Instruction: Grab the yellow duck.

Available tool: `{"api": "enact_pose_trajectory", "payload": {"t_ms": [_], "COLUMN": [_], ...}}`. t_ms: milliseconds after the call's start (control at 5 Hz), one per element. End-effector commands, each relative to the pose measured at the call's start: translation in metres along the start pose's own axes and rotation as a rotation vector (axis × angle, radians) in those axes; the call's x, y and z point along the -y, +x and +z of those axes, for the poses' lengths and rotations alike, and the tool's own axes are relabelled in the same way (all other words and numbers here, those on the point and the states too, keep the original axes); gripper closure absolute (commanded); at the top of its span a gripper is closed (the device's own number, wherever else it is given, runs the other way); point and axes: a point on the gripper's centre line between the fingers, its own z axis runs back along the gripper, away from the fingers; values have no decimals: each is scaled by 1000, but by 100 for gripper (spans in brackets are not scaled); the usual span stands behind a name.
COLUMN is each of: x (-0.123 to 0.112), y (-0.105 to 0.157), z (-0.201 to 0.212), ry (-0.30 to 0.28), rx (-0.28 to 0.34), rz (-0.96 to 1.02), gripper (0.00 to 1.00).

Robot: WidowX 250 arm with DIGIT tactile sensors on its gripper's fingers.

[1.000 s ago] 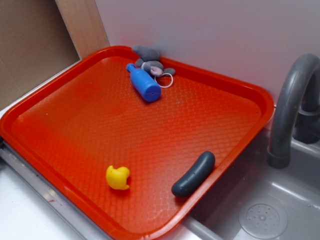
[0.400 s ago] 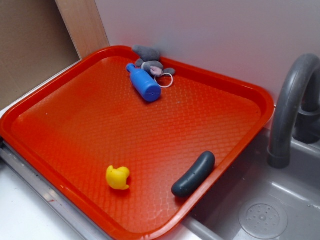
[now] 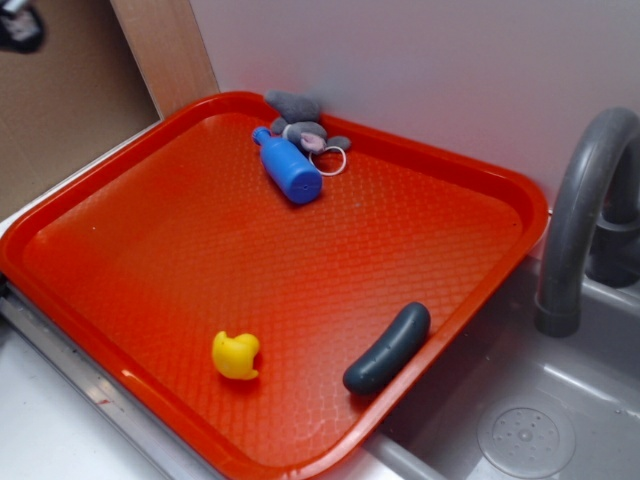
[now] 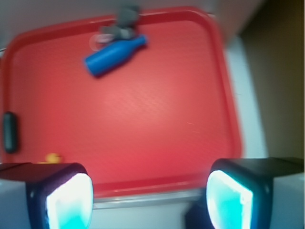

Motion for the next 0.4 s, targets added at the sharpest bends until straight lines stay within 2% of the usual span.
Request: {"api": "enact_pose_trajectory", "payload": {"t_ms": [0, 200], "x": [90, 110], "y": [-13, -23], "z": [-25, -48], "ry": [-117, -98], "rx": [-89, -138], "rz": [-114, -153], "gripper": [0, 0]}}
